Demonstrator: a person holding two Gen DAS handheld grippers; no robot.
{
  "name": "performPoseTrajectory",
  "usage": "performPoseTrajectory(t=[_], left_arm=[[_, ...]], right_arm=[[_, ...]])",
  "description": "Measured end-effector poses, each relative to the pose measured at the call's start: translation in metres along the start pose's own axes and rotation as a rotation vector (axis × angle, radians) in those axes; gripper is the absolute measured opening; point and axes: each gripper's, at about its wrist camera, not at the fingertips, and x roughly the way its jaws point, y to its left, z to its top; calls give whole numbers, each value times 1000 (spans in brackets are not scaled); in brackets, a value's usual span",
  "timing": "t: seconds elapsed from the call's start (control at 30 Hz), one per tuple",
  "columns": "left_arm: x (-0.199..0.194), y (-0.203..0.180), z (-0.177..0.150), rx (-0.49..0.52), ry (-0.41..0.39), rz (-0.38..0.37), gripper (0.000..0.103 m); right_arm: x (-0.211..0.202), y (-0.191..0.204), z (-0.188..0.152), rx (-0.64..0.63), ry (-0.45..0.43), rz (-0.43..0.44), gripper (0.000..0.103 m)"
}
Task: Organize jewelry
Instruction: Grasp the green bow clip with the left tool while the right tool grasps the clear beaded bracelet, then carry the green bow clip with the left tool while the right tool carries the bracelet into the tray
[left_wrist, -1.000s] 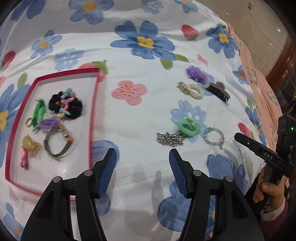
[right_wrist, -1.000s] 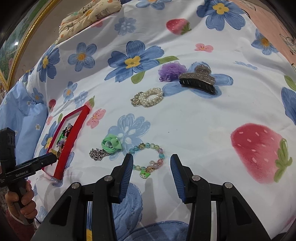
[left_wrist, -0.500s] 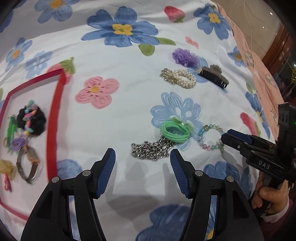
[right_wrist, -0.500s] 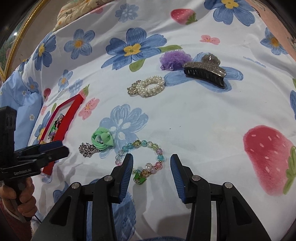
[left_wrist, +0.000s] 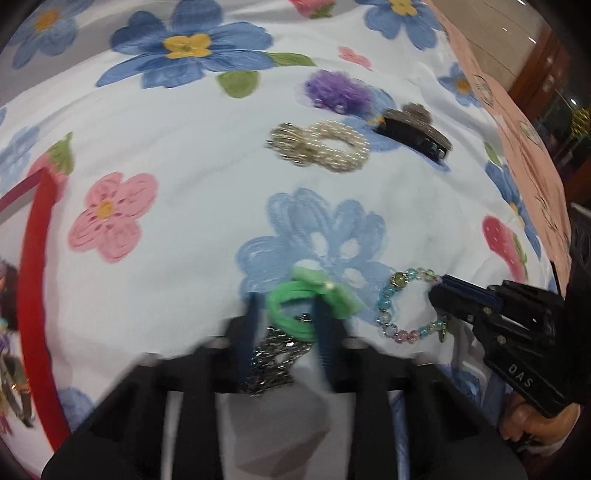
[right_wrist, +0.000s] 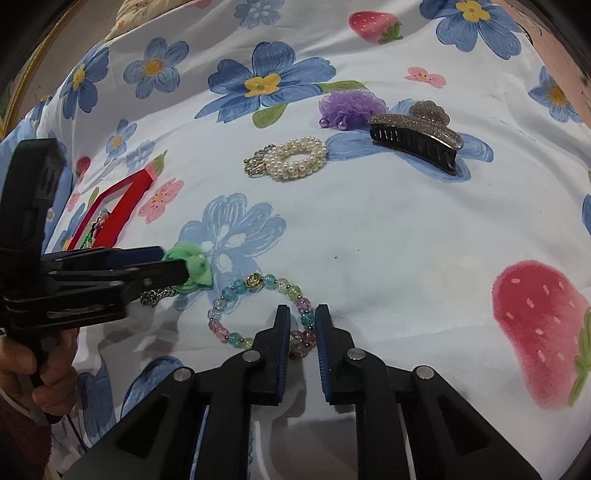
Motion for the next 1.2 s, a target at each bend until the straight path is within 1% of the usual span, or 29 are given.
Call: performPoseTrajectory(t=[0.03,0.1,0.23,0.47,0.53,0.67,0.87,1.03,1.2], left_arm=[[-1,-1,-1,10,-4,2,7],[-6,-3,-2,23,-18,-3,5],[-23,-2,-5,18,-59,-11,5],[-63,13,-13,-48,-132,-39,5],[-73,19,-17,-68,-148,-35,5],[-96,35,-28,-107,-184,-25,5],[-126,66,-53,-193,-222,9,5],[-150,95,-76,-267,-258,35,5],[-165,130,-101,-336,-267,81,5]], right_arm=[[0,0,1,0,-1,5,7],[-3,-1,1,10,-11,15,7],[-10,1,5,17,-32,41,7],[-38,18,19,-17,-108,79,7],[-46,26,24,-31,-130,95,7],[-54,41,29,-53,-152,119,7],[-57,68,33,-89,-160,163,7],[-54,98,35,-129,-150,212,7],[-50,131,38,-176,-142,261,7]])
